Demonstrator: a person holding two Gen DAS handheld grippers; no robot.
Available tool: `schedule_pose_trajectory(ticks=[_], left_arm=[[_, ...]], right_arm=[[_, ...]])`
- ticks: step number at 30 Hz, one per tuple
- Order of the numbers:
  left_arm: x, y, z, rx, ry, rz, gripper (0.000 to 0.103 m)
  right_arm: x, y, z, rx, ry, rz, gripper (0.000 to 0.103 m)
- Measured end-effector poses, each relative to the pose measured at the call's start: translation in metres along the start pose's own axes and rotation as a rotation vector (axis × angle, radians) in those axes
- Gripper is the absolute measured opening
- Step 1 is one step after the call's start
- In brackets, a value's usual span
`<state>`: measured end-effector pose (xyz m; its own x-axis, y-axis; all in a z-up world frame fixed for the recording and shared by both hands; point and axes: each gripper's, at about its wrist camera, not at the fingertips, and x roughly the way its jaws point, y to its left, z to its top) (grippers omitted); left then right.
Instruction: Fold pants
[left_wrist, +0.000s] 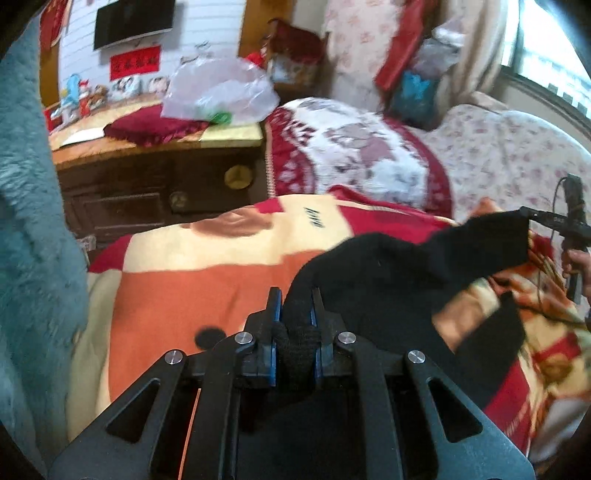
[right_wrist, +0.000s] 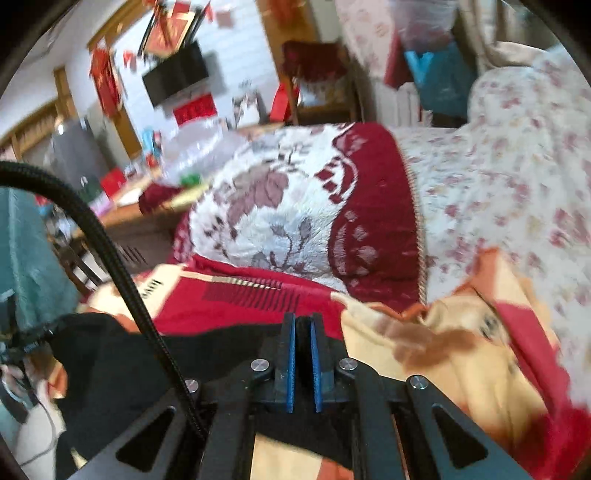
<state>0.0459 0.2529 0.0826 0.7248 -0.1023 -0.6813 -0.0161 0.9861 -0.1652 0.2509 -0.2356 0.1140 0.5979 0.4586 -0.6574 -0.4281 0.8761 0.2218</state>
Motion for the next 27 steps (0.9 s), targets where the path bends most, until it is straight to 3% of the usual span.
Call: schedule_pose_trajectory(ticks=[3,10,14,18,20,22,23,24,27], left_arm=[[-0.024,-0.007,-0.028,0.014,0.0,-0.016,0.012],[-0.034,0.003,-0.092,-0.044,0.099,0.01,0.012],[-0.034,0.001,-0.113,-0.051,0.119,0.026,0.013],[-0.041,0.0,-0.117,-0.09,0.116,0.021,0.017],[-0.048,0.003,-0.118,-0.12,0.117,0.009,0.026],[-0.059,0.004,-0.118,-0.138,0.113,0.017,0.038],[-0.063,0.004,-0.118,-0.143,0.111,0.019,0.041],[-0.068,0.004,-0.119,-0.153,0.107,0.017,0.04],[-0.081,0.008,-0.119,-0.224,0.098,-0.007,0.042]], right_arm=[[-0.032,-0.01,-0.037,0.022,0.02,-0.006,0.007],[-0.037,-0.041,-0.122,0.141,0.184,-0.038,0.007],[-0.029,-0.039,-0.15,0.13,0.278,-0.066,0.007],[-0.027,-0.034,-0.153,0.105,0.314,-0.112,0.008],[-0.035,-0.027,-0.15,0.092,0.286,-0.118,0.014],[-0.048,-0.012,-0.147,0.064,0.222,-0.099,0.028],[-0.052,-0.006,-0.146,0.058,0.202,-0.086,0.046],[-0.056,0.006,-0.146,0.043,0.17,-0.047,0.052],[-0.057,0.042,-0.149,-0.018,0.13,0.048,0.052]])
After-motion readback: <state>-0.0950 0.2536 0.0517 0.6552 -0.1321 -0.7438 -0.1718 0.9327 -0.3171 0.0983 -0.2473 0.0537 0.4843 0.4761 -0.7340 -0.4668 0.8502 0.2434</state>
